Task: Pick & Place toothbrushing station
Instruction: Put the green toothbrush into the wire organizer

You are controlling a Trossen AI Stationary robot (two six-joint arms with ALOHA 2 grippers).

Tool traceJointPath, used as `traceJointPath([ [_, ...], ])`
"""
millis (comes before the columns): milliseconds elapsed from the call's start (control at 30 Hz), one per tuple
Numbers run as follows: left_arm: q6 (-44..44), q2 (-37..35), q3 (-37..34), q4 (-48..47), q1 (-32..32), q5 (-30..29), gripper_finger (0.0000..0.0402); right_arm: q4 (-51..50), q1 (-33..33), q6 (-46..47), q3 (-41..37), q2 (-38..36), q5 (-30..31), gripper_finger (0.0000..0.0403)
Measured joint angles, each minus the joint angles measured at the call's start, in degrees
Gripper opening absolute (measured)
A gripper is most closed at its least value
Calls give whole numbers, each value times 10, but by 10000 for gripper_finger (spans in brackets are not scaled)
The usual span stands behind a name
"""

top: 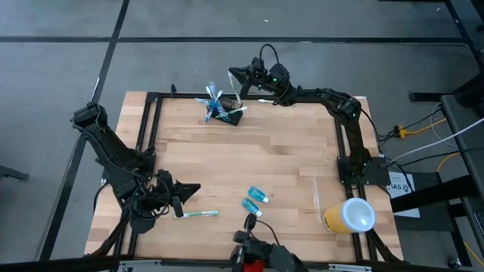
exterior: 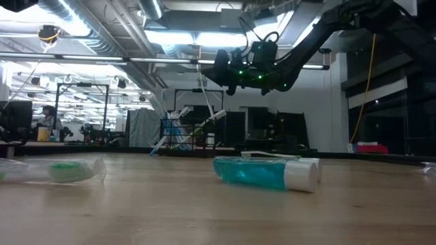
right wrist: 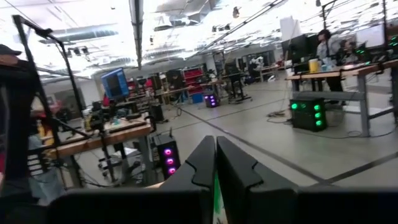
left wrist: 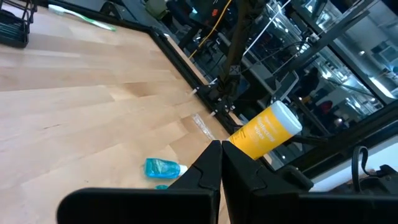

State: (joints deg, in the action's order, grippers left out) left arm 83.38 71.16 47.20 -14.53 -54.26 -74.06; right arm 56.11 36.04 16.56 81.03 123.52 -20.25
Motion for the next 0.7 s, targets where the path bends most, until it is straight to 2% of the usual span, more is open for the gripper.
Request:
traceJointPath([
  [267, -1, 0, 0, 0, 0, 0, 3, 0, 2, 47, 0, 0, -39, 4],
  [533, -2, 0, 0, 0, 0, -1, 3, 11, -7, 138, 0, 0, -88, 50],
  [700, -36, 0, 0, 21, 0, -2, 1, 9, -18, 162, 0, 0, -100, 60],
])
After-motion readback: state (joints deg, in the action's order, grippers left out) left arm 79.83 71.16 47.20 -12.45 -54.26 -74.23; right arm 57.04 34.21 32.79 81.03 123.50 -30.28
